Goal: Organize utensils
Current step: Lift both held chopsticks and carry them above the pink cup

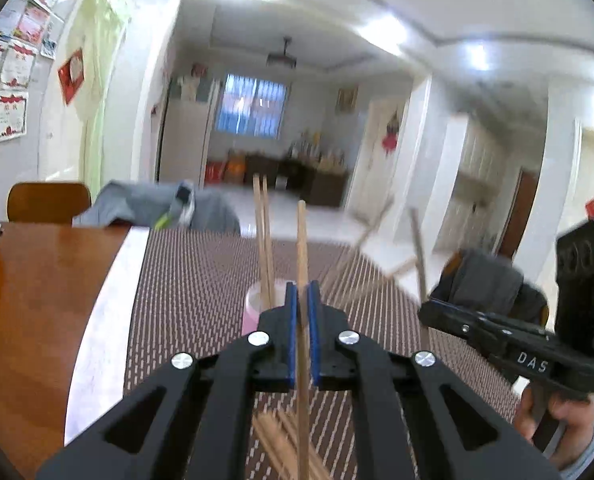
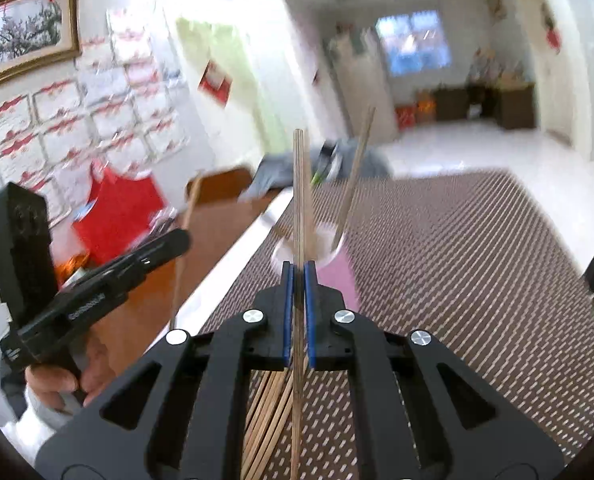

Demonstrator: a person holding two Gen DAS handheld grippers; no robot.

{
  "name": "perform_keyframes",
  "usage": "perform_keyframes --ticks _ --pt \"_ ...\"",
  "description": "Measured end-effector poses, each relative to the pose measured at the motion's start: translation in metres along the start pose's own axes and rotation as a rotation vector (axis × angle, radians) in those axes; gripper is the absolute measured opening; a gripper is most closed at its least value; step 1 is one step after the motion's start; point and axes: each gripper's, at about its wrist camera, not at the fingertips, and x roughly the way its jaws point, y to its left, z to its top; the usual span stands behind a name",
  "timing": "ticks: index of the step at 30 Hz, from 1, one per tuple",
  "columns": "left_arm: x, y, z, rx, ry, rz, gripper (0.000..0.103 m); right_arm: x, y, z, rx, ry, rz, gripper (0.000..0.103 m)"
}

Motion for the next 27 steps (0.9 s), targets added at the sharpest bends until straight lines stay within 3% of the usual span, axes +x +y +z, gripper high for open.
perform_keyframes --ticks 4,10,17,27 --pt "0.004 0.0 0.021 -0.023 -0.131 -0.018 0.006 -0.014 -0.001 0.018 -0.002 -0.152 -0.04 0.006" --pt "0.021 0.004 0.043 -0.041 -0.247 -0.019 0.006 0.0 0.008 0.04 -0.061 -0.287 -0.074 0.006" --pt "0.046 0.01 0.062 -0.043 -0.345 0.005 0.006 0.031 0.029 0.056 -0.117 -0.368 -0.099 0.006" --pt "0.078 0.02 0.064 -0.067 -0.442 0.045 0.006 0.053 0.024 0.065 -0.129 -0.454 -0.104 0.006"
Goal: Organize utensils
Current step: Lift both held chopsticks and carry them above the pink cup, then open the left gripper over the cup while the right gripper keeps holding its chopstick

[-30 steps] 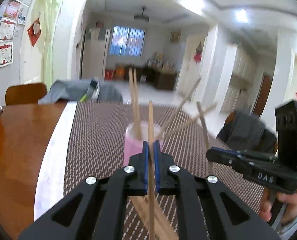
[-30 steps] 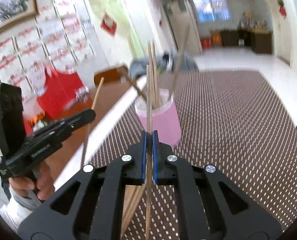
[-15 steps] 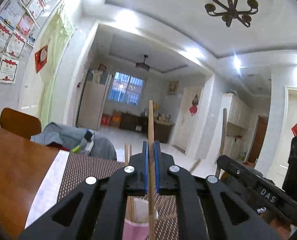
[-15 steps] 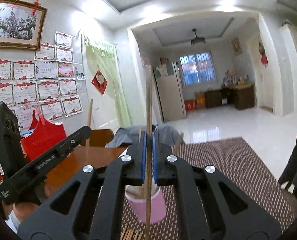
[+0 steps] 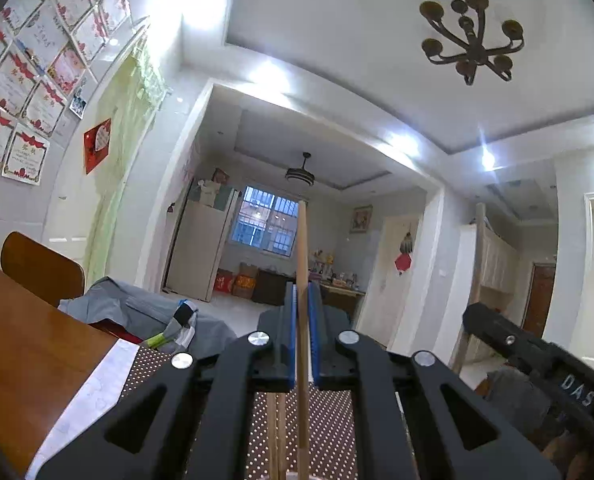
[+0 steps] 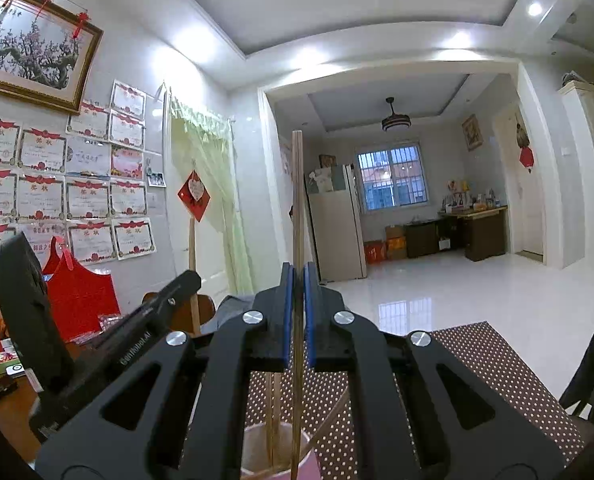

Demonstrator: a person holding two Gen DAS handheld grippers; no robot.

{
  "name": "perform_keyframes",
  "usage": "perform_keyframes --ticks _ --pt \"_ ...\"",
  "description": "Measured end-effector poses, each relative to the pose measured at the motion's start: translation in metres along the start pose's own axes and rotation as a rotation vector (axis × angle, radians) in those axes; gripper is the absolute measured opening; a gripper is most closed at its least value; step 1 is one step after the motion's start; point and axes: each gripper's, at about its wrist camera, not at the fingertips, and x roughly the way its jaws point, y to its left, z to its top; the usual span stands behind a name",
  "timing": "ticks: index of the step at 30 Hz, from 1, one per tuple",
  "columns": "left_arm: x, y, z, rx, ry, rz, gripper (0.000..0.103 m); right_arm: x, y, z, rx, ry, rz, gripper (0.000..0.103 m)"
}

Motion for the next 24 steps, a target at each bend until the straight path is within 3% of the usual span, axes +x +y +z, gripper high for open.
perform_keyframes --ticks 8,21,23,24 --pt "0.013 0.004 -0.006 -0.014 -0.045 0.024 0.006 0.01 -0.005 -0.007 0.032 -0.036 0.022 0.006" --pt "0.015 0.004 -0.027 0.039 0.042 0.043 0.007 0.02 0.0 -0.028 0.03 0.027 0.066 0.006" --pt "0.014 0.004 -0.029 0.042 0.069 0.036 0.022 0.02 -0.001 -0.031 0.034 0.039 0.067 0.006" --pt "0.013 0.003 -0.029 0.042 0.075 0.036 0.023 0.02 0.0 -0.033 0.032 0.047 0.069 0.006"
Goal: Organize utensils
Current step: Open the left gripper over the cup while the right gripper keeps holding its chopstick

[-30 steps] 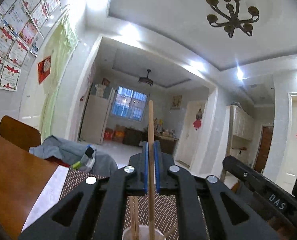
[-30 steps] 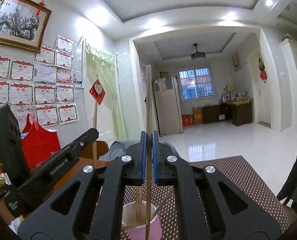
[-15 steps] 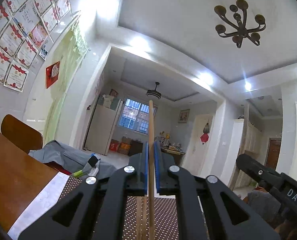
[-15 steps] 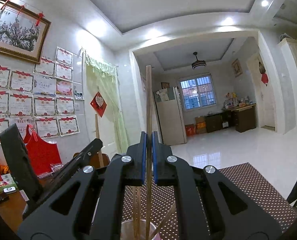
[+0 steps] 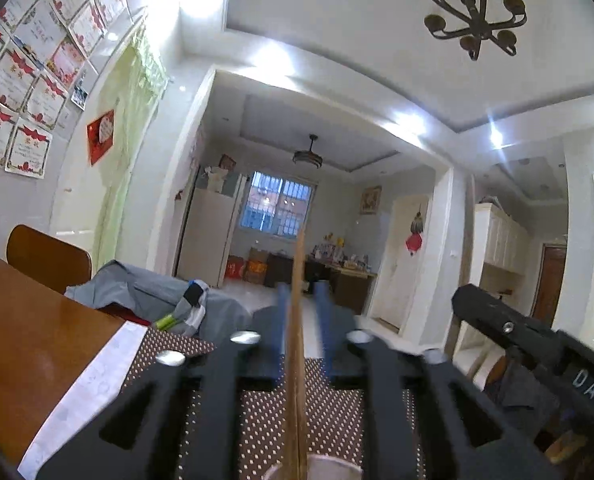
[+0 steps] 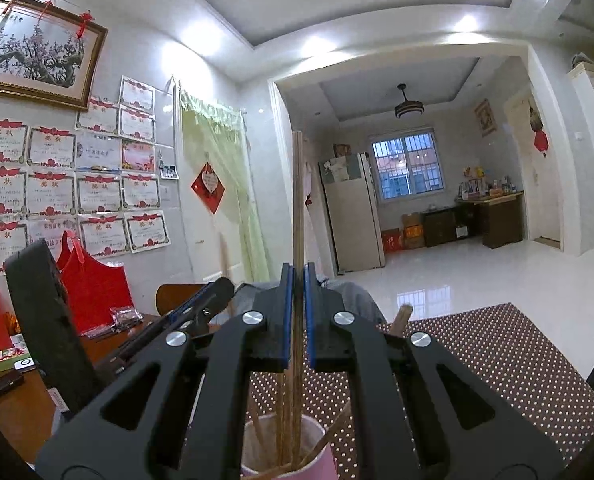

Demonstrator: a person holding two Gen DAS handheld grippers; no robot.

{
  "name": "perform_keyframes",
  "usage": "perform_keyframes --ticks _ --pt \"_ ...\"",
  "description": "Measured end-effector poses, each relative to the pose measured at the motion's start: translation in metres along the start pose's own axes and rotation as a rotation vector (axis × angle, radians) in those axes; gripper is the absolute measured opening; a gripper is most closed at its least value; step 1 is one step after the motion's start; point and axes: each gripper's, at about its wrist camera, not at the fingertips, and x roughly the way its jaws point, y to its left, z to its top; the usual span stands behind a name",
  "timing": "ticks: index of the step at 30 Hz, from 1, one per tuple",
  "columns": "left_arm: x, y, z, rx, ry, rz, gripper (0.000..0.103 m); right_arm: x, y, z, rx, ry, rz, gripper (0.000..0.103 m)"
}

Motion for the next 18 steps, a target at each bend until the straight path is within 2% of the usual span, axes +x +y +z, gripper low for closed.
perform_keyframes --ticks 3,11,18 --pt "-0.004 -0.003 0.0 0.027 0.02 0.017 0.024 0.0 0.002 -0.003 -0.009 0.016 -0.002 0.006" --pt "-0.016 -0.003 0.003 0.04 0.073 0.036 0.039 -0.005 0.002 -0.006 -0.005 0.05 -0.011 0.006" --pt "-0.028 -0.007 0.007 0.077 0.113 0.064 0.044 -0.006 0.006 -0.006 0.007 0.091 -0.021 0.007"
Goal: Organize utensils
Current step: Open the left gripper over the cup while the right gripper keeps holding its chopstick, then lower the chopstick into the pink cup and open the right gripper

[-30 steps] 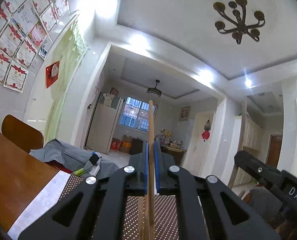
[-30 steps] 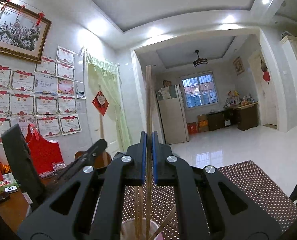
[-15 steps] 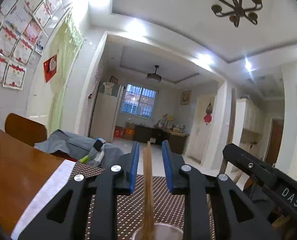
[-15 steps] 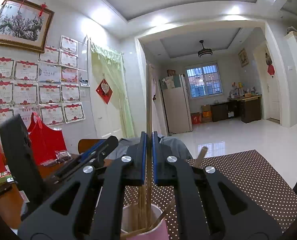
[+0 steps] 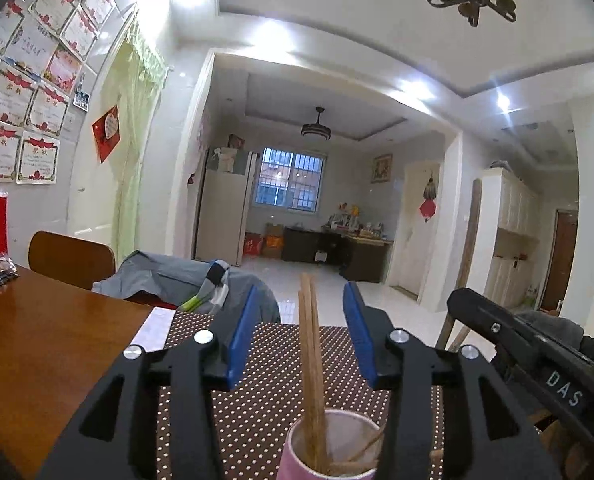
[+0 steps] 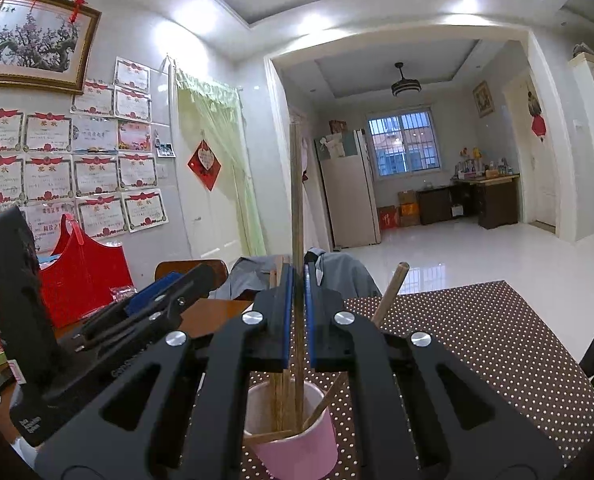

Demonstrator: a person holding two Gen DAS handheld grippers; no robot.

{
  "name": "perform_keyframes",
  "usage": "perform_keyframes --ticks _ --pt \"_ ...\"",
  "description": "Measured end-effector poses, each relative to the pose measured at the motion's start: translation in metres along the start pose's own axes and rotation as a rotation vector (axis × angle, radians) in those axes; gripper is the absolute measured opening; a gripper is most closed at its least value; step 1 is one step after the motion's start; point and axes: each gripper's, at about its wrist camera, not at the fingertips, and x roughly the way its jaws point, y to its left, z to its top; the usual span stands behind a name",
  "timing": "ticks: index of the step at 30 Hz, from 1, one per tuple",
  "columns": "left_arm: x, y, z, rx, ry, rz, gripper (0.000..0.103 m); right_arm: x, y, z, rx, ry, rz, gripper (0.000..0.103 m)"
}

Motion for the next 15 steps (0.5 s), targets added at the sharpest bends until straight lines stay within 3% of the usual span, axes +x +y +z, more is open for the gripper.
perform_keyframes --ticks 15 --pt "-0.038 -0.005 0.013 0.017 0.06 0.018 0.047 -0.024 0.011 0.009 -0.008 0.02 -0.045 0.008"
